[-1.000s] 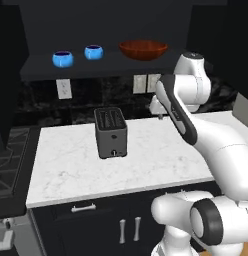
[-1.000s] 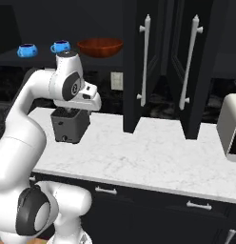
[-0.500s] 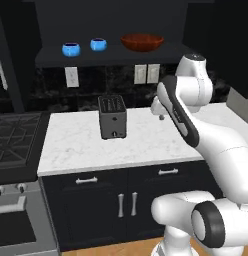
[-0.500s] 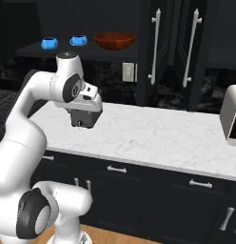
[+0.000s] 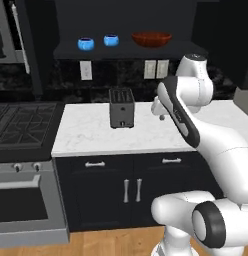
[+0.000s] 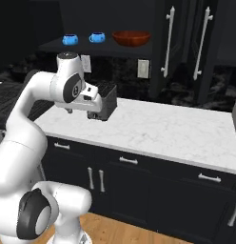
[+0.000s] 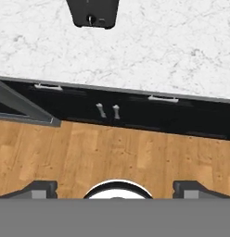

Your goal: Gather all objects into one cabinet and sort the glasses and bowls to opposite sides.

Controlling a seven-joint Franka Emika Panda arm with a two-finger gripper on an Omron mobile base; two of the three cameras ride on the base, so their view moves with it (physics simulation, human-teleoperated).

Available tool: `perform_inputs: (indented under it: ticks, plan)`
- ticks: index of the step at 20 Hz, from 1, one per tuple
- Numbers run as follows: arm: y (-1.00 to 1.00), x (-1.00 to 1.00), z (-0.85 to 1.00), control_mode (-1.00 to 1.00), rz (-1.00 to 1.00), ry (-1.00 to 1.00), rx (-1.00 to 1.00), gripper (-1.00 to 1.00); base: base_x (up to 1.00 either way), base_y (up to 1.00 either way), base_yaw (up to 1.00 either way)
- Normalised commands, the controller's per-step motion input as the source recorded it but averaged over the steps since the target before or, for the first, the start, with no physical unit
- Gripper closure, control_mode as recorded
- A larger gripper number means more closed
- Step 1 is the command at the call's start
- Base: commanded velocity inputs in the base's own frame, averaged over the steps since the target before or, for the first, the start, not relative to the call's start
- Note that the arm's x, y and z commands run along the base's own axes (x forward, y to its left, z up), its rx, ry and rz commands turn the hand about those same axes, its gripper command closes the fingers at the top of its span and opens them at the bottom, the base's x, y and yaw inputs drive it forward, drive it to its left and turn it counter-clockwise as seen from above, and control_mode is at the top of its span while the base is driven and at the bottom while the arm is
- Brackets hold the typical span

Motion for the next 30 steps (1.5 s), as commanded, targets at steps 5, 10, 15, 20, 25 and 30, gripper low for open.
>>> perform_inputs:
  ticks: [5, 10, 15, 20, 25, 30]
  plan:
    - [0.00, 0.00, 0.00, 1.00, 0.00, 0.00, 0.00, -1.00, -0.53, -0.37, 0.07]
    - [0.00, 0.00, 0.00, 1.00, 0.00, 0.00, 0.00, -1.00, -0.58, -0.70, -0.08]
    - [0.00, 0.00, 0.00, 1.00, 0.00, 0.00, 0.00, -1.00, -0.32, -0.92, -0.14]
    - [0.00, 0.00, 0.00, 1.00, 0.00, 0.00, 0.00, -1.00, -0.14, -1.00, -0.13]
    - [0.00, 0.00, 0.00, 1.00, 0.00, 0.00, 0.00, -1.00, 0.06, -1.00, -0.09]
    - [0.00, 0.00, 0.00, 1.00, 0.00, 0.00, 0.00, -1.00, 0.48, -0.89, -0.02]
